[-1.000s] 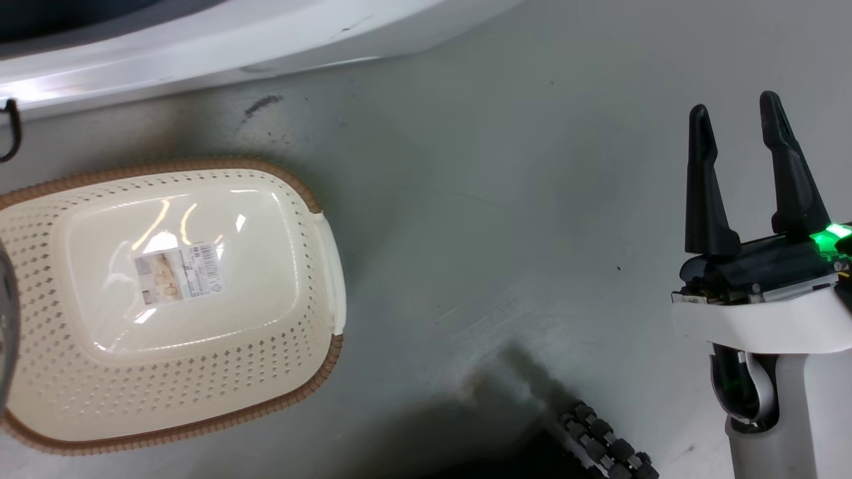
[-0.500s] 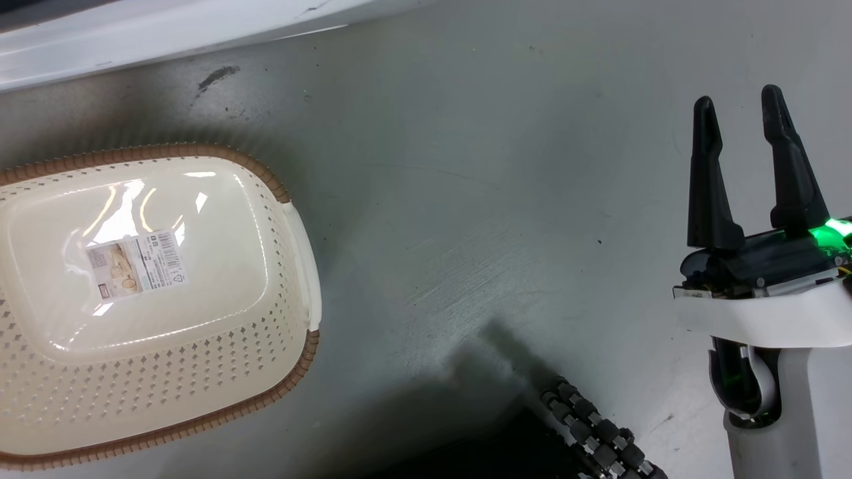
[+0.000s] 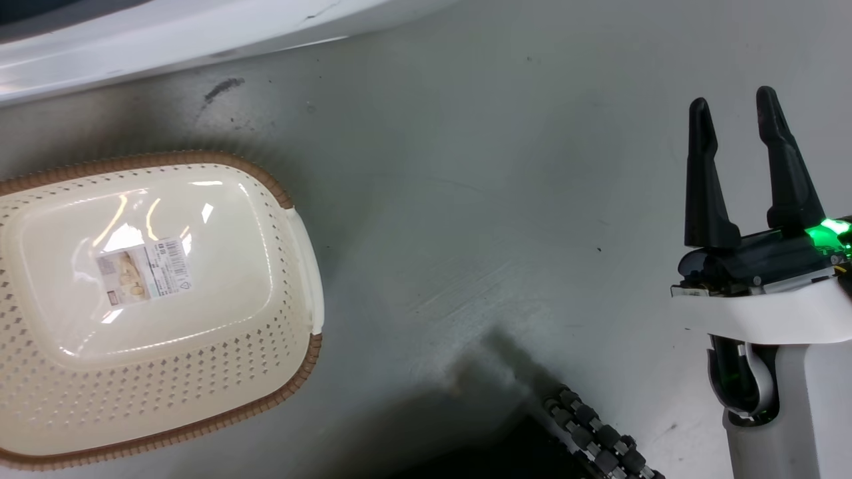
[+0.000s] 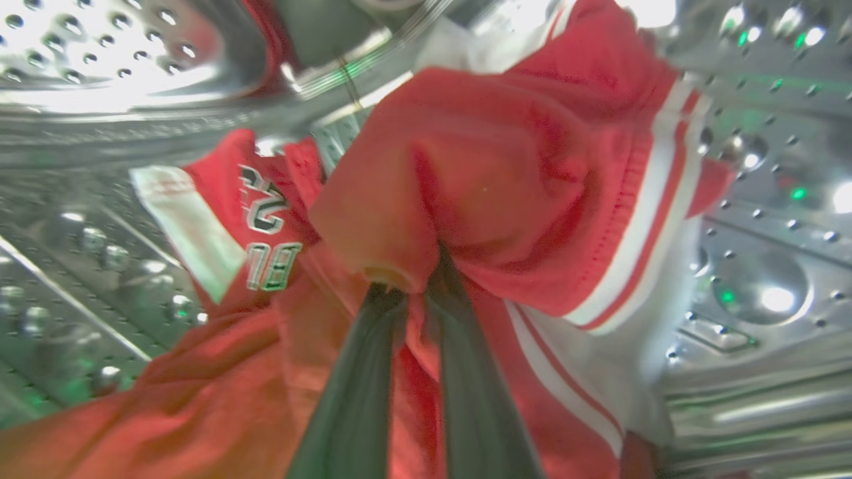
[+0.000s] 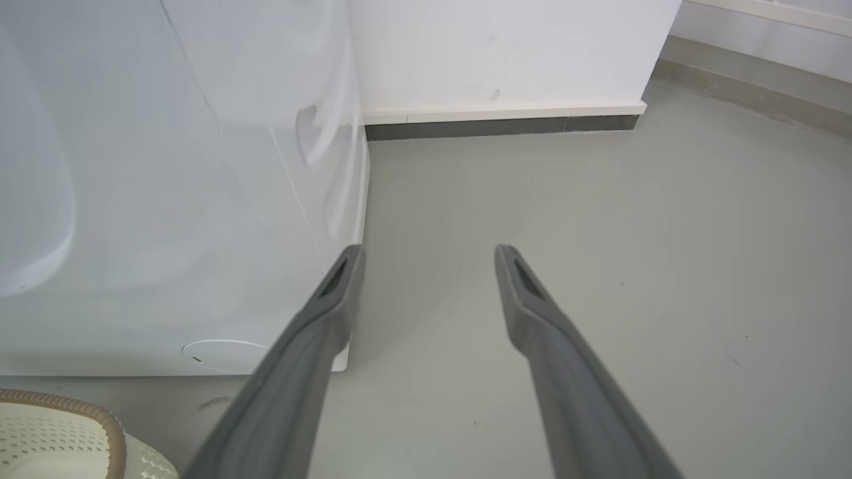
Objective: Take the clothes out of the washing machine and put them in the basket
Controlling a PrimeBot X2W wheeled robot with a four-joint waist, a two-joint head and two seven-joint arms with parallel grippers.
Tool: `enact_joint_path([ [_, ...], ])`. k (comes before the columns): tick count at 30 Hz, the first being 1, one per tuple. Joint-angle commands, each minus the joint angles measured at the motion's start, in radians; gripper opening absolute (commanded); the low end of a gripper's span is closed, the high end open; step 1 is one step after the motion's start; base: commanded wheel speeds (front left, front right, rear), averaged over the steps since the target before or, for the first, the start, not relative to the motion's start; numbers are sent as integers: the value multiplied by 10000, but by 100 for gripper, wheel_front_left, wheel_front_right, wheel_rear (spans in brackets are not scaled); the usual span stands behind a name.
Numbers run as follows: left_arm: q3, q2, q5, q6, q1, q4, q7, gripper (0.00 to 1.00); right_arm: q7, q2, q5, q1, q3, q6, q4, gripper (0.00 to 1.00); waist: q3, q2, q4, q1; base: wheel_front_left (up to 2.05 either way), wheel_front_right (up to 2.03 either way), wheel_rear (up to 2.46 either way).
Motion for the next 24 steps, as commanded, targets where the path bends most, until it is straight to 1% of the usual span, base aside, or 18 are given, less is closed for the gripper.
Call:
enact_joint_path([
  [1, 20, 80, -51, 0, 239, 4, -217, 0, -25, 31, -69, -77, -64, -10, 32, 100, -130, 0, 81, 0, 0, 0, 0],
  [5, 141, -31, -453, 0, 576, 72, -988, 0, -25, 31, -250, -18, -138, -10, 90, 100, -461, 0, 332, 0, 0, 0, 0],
  [10, 71, -409, -952, -1, 1369, 13, -2133, 0, -24, 28, -620, 79, -272, -10, 275, 100, -1099, 0, 897, 0, 0, 0, 0],
  [17, -277, -905, -1734, -1, 2685, -154, -3296, 0, -24, 23, -1207, 376, -393, -10, 619, 100, -2050, 0, 1644, 0, 0, 0, 0],
  [24, -650, -1081, -2470, -1, 4006, -562, -4497, 0, -24, 20, -1530, 679, -555, -10, 939, 100, -2815, 0, 2117, 0, 0, 0, 0],
])
